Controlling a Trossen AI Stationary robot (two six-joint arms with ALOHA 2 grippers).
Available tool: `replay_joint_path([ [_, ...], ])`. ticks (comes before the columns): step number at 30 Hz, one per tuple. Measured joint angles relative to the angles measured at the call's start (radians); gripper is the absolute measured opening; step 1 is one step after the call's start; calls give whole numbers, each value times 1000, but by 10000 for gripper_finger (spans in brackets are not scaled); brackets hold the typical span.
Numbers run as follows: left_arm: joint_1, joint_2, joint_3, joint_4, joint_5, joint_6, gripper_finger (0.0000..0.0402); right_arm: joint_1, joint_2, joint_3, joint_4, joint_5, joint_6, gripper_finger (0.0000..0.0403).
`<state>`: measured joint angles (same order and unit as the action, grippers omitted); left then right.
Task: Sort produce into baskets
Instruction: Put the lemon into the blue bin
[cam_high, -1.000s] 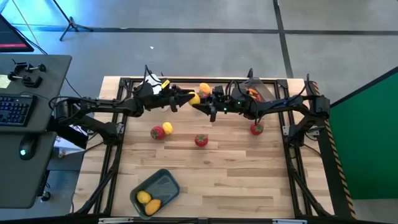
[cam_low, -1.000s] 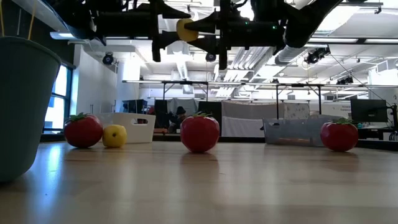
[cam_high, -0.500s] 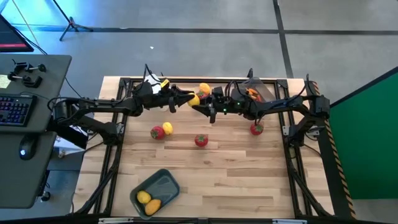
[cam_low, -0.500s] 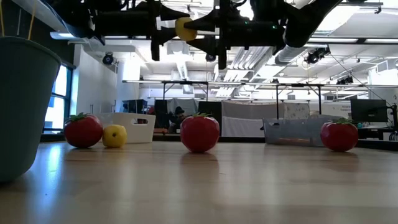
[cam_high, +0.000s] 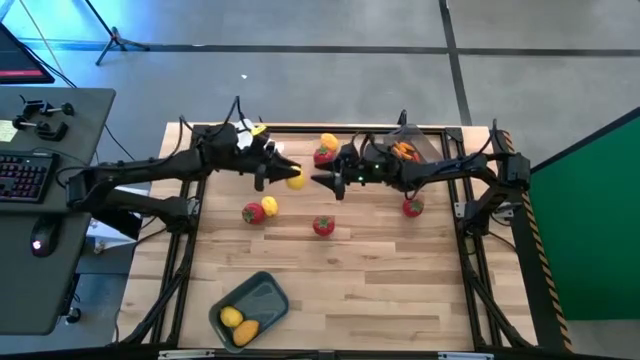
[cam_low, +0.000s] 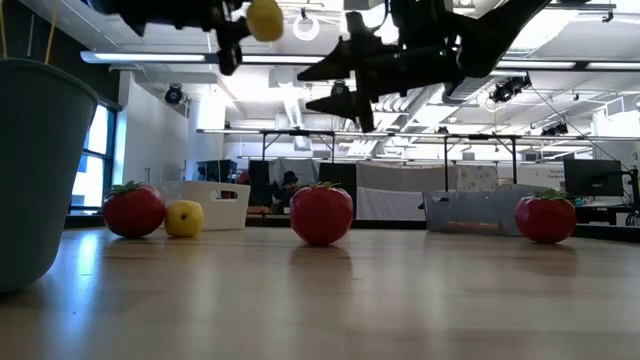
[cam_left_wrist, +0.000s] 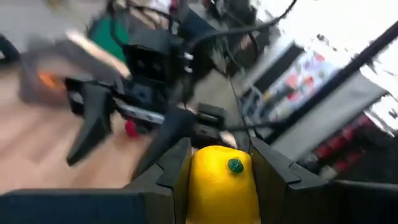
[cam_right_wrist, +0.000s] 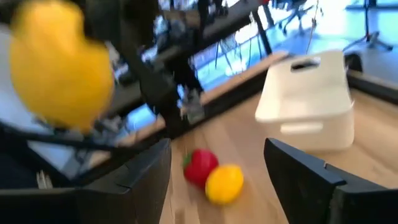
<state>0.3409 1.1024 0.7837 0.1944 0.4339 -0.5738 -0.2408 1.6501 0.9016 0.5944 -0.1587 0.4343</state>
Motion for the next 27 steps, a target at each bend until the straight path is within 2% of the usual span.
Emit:
replay_joint_path([
  [6, -138, -45, 72, -338, 2, -5, 106, -1, 0, 0, -127, -7, -71, 246],
  [9, -241, -45, 105, -492, -72, -68, 106, 1, 0, 0, -162, -12, -104, 235],
  [12, -357, -35, 117, -612, -174, -189, 106, 1, 0, 0, -187, -17, -151, 207],
  [20, -698, 21, 127, -660, -345, -601, 106, 1, 0, 0, -210, -47, -191, 104],
  [23, -807, 77, 172, -722, -395, -664, 106, 8, 0, 0, -213, -51, -192, 79],
  [27, -903, 171, 254, -837, -403, -665, 106, 28, 0, 0, -227, -26, -200, 60],
])
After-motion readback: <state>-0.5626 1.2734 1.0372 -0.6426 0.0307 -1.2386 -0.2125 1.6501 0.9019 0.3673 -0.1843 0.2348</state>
